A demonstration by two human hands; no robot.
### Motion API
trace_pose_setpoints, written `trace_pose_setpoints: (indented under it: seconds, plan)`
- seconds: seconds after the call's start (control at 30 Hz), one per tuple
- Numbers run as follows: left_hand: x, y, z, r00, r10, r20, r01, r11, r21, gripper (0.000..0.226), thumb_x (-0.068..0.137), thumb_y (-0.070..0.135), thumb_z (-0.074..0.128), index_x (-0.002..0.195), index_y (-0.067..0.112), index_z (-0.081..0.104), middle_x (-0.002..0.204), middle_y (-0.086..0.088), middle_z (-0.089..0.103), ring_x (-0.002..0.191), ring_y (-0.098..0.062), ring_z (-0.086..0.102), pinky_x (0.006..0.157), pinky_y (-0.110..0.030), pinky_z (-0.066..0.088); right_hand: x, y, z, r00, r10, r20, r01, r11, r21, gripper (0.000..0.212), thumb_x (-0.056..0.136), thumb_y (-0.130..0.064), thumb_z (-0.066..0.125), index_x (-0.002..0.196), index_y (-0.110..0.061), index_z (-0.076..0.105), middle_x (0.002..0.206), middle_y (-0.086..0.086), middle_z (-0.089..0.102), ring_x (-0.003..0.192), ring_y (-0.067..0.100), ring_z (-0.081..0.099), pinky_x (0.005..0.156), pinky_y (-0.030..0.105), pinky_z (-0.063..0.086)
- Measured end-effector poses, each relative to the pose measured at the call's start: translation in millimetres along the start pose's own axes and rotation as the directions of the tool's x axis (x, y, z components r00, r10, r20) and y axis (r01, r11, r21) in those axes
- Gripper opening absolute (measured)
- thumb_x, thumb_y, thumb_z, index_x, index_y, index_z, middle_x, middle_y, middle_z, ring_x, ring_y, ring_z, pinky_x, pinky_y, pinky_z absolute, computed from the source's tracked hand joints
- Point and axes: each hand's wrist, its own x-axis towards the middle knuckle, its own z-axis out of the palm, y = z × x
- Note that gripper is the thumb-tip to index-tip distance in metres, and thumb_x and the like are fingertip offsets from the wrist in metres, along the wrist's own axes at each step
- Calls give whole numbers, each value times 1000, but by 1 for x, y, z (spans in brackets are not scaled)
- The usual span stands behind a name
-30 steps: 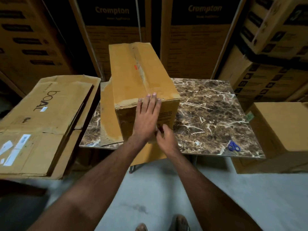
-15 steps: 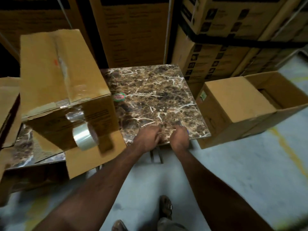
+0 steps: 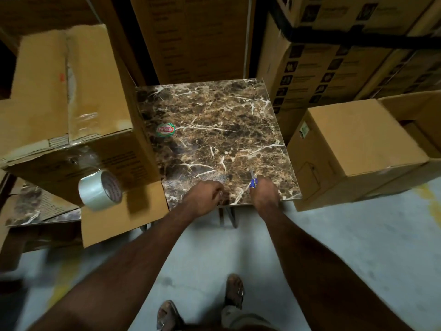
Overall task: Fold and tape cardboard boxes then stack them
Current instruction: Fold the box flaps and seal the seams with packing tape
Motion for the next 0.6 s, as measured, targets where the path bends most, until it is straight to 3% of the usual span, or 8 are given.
trace_pose_setpoints:
  seconds: [0.1, 0.23, 0.37, 0.47, 0.6]
  plan:
    - [-1, 1, -4, 999, -22, -32, 22, 1000, -6, 30, 96, 12, 53, 122, 8, 67, 122, -13, 68, 112, -30, 62, 94, -36, 49, 6, -1, -2, 998, 22, 65, -23, 1000, 16, 26, 90, -6, 66, 115, -6, 63, 113, 16, 66, 104, 32, 65, 81, 34, 53]
    - [-11, 4, -10, 997, -49, -58, 49, 999, -9, 33, 98, 14, 53, 129, 7, 63, 130, -12, 65, 118, -28, 59, 97, -33, 45, -5, 4, -7, 986, -61, 158, 78, 991, -107, 13, 97, -10, 58, 109, -8, 63, 112, 13, 66, 97, 25, 62, 78, 32, 49]
    - [-14, 4, -42, 986, -88, -140, 85, 996, -29, 30, 99, 20, 53, 126, 11, 65, 122, -11, 68, 110, -28, 62, 91, -36, 49, -2, -27, -19, 953, -276, 128, 265, 959, 97, 12, 99, -21, 57, 107, -28, 59, 90, 0, 63, 75, 16, 56, 61, 27, 40]
    - [-26, -8, -54, 965, -153, -213, 133, 986, -105, 30, 98, 20, 53, 123, 11, 67, 120, -9, 70, 108, -25, 64, 90, -36, 51, -14, -72, -13, 893, -434, 119, 420, 899, 122, 13, 98, -23, 55, 102, -17, 65, 83, 2, 62, 77, 24, 60, 61, 30, 35]
    - [-41, -22, -57, 929, -245, -279, 194, 961, -198, 38, 98, 25, 58, 133, 11, 60, 127, -8, 66, 114, -24, 62, 93, -34, 50, -22, -107, 3, 815, -551, 180, 518, 831, 201, 16, 89, -26, 58, 88, -13, 67, 89, 7, 64, 83, 29, 63, 66, 31, 42]
